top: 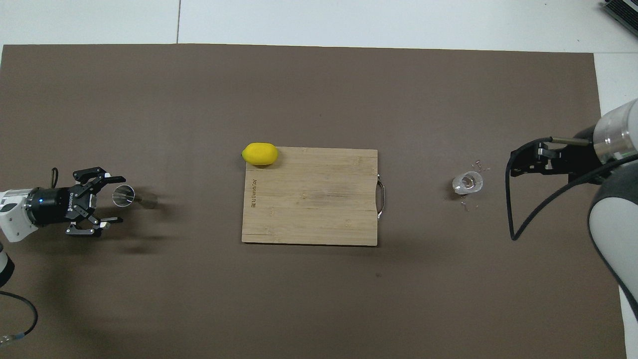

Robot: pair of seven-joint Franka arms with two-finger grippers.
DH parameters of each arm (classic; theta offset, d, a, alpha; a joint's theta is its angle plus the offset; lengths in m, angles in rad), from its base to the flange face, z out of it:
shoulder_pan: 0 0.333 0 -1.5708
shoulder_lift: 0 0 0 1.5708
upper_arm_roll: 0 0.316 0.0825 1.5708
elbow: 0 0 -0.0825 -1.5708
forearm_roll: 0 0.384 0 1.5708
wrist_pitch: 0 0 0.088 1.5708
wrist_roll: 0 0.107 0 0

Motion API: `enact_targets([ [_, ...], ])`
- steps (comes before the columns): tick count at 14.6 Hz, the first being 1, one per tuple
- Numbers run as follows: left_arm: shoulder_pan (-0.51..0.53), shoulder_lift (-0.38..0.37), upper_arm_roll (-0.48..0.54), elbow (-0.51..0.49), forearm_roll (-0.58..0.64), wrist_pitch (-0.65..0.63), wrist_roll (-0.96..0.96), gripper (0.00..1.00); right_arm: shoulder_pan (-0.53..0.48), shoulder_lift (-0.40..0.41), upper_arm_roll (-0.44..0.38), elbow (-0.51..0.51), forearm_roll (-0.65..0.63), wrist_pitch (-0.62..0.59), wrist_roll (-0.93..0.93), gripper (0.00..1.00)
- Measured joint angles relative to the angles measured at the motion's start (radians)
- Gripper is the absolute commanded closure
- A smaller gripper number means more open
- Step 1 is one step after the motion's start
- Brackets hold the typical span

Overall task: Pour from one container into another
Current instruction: 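Close the left gripper around the small steel cup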

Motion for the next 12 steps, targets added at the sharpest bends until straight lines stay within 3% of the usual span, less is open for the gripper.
enact_targets([
  [2,0.0,0.0,-0.002,0.0,0.0,-0.004,0.018,0.03,0.0,0.0,0.0,0.0,0.0,0.0,0.0,0.0],
  [3,-0.001,0.0,-0.003,-0.001,0.0,-0.005,0.026,0.14,0.0,0.0,0.0,0.0,0.0,0.0,0.0,0.0],
  [4,-0.001,0.0,-0.004,-0.001,0.0,-0.007,0.031,0.15,0.0,0.0,0.0,0.0,0.0,0.0,0.0,0.0],
  [12,-0.008,0.001,-0.006,-0.003,-0.012,0.006,0.128,0.15,0.0,0.0,0.0,0.0,0.0,0.0,0.0,0.0],
])
